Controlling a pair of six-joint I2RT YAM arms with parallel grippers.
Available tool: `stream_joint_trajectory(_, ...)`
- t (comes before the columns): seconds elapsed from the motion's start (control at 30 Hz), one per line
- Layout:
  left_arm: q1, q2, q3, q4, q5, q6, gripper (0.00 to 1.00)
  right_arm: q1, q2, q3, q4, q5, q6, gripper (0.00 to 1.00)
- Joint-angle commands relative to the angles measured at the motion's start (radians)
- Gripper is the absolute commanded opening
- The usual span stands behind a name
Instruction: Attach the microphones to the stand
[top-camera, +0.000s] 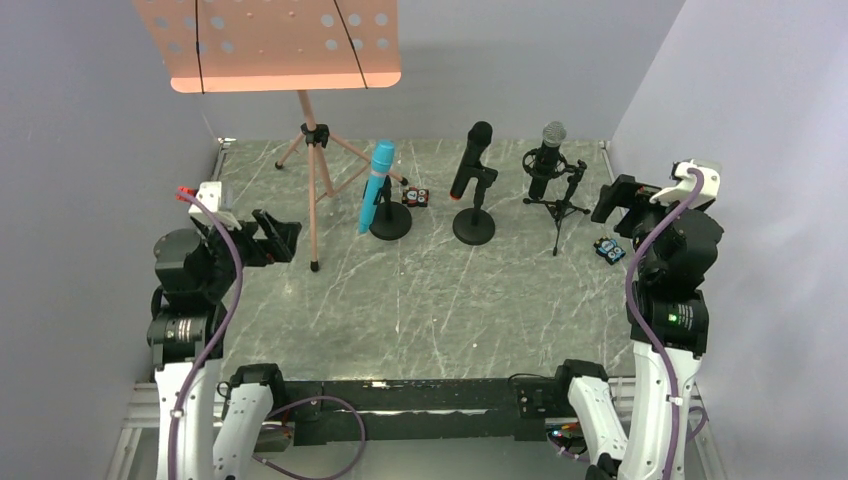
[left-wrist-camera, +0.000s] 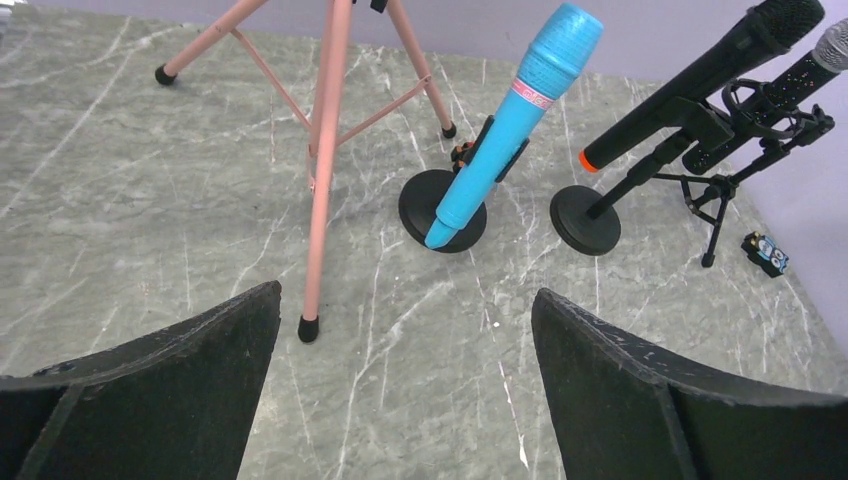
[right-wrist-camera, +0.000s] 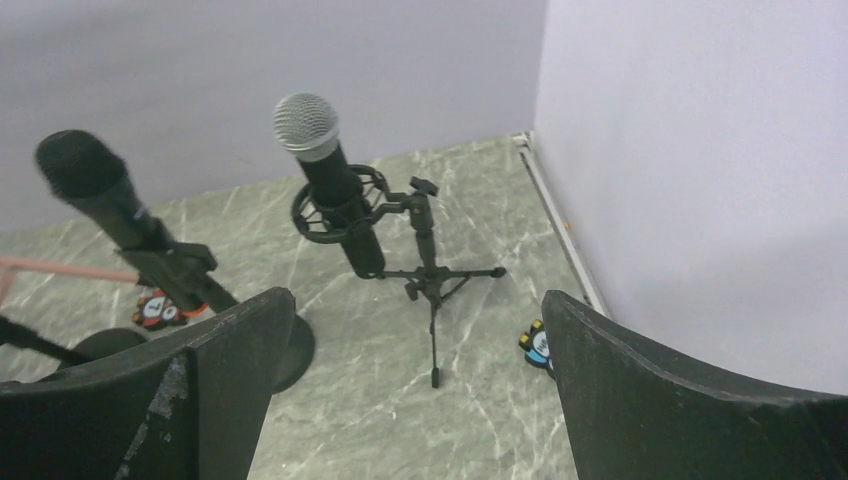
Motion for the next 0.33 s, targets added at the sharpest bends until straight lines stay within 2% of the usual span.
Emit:
stream_joint_trajectory(0.0, 0.006, -0.056, 0.041, -0.036, 0.021, 0.042, 0.99, -0.004, -0.004, 0.015, -0.042, 0.141, 0.063, 1.00)
stream_joint_trajectory(0.3, 0.006, -0.093, 0.030, -0.067, 0.049, 0.067, 0.99, -0.004, 0.005, 0.012, -0.052, 0.141, 0.053, 1.00)
